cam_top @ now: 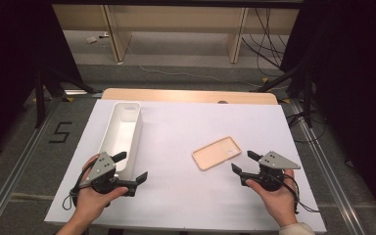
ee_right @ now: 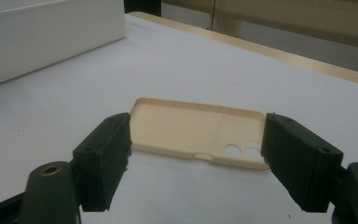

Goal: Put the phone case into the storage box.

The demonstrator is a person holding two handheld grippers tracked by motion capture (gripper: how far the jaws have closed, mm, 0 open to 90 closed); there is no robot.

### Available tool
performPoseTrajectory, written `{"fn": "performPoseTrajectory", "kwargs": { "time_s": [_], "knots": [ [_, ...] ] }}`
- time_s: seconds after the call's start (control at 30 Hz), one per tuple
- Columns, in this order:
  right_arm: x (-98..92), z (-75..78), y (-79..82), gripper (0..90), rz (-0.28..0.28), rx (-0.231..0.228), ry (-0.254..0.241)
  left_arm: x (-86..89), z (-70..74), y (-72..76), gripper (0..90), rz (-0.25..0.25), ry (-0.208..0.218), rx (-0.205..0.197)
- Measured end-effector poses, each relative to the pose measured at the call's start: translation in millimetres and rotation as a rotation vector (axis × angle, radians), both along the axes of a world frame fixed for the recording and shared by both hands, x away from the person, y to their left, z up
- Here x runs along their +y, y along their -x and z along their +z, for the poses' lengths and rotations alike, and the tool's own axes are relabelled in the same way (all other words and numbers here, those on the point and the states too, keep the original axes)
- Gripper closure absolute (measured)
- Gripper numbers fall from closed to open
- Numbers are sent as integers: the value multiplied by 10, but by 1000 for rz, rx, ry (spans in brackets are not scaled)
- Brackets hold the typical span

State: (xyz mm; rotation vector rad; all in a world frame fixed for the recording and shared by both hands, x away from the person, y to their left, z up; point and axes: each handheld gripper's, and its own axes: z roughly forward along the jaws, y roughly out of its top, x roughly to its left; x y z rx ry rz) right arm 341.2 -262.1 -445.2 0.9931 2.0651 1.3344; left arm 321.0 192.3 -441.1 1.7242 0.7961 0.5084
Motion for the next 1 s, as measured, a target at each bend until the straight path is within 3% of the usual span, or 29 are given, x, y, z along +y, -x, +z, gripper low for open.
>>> {"fn": "performPoseTrajectory", "kwargs": {
  "time_s": [0.1,0.2,0.27,0.4,0.47,0.6,0.97,1.0],
  "knots": [
    [-3,-1,-8,255,3,-3,-2,0,0,-2,0,-6,-7,-3],
    [-2,13,7,262,6,29,6,-1,1,-3,0,-6,-9,-4],
    [12,-2,-3,289,3,-4,-10,-10,-2,2,0,0,-1,4],
    [38,37,12,533,31,9,4,-16,-7,-1,0,-3,-1,5],
    [73,61,1,670,39,-8,10,-6,-8,0,3,-6,-4,0],
    [181,120,-29,884,59,19,41,-2,-1,9,8,-9,-2,-5],
    [554,50,-332,900,90,138,106,-47,-10,-17,19,-18,-7,3],
    [585,31,-370,900,94,134,120,-46,-12,-28,19,-25,-7,-2]
  ]
}}
